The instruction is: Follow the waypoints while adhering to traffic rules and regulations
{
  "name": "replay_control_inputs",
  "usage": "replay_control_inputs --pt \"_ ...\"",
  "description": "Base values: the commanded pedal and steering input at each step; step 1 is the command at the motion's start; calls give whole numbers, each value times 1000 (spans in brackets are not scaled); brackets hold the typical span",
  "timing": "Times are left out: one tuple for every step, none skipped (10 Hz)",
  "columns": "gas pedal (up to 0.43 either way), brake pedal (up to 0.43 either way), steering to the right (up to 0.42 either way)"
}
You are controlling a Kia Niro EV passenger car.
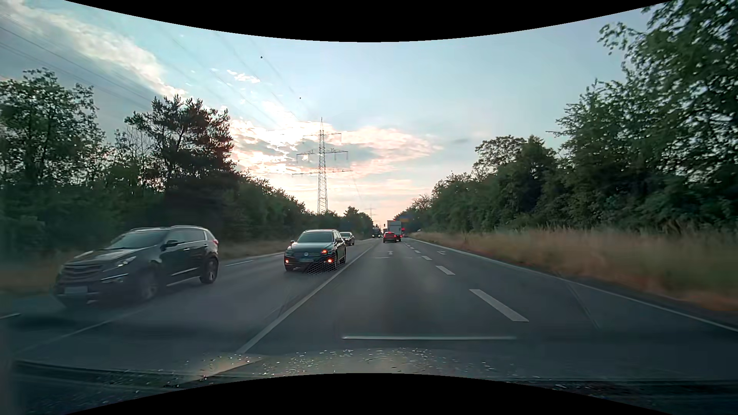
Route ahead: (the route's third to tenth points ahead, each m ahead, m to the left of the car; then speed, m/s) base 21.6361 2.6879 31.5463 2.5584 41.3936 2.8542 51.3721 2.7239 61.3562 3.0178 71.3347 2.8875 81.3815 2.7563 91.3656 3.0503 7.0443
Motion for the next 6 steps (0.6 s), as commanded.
replay_control_inputs --pt "0 0 -10" --pt "0 0 -10" --pt "0 0 -10" --pt "0 0 -10" --pt "0 0 -10" --pt "0 0 -10"
